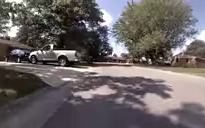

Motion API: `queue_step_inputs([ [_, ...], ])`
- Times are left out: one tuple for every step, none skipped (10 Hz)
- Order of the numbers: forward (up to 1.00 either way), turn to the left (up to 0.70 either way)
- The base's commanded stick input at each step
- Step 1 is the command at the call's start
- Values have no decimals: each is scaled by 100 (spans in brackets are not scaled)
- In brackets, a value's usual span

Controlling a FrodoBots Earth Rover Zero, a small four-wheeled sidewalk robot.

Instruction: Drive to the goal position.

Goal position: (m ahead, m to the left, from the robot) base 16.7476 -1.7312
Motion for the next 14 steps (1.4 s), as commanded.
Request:
queue_step_inputs([
  [100, 0],
  [100, 0],
  [100, 0],
  [100, 0],
  [100, 0],
  [100, 0],
  [100, 0],
  [100, 0],
  [100, 0],
  [100, 0],
  [100, 0],
  [100, 0],
  [100, 0],
  [100, 0],
])
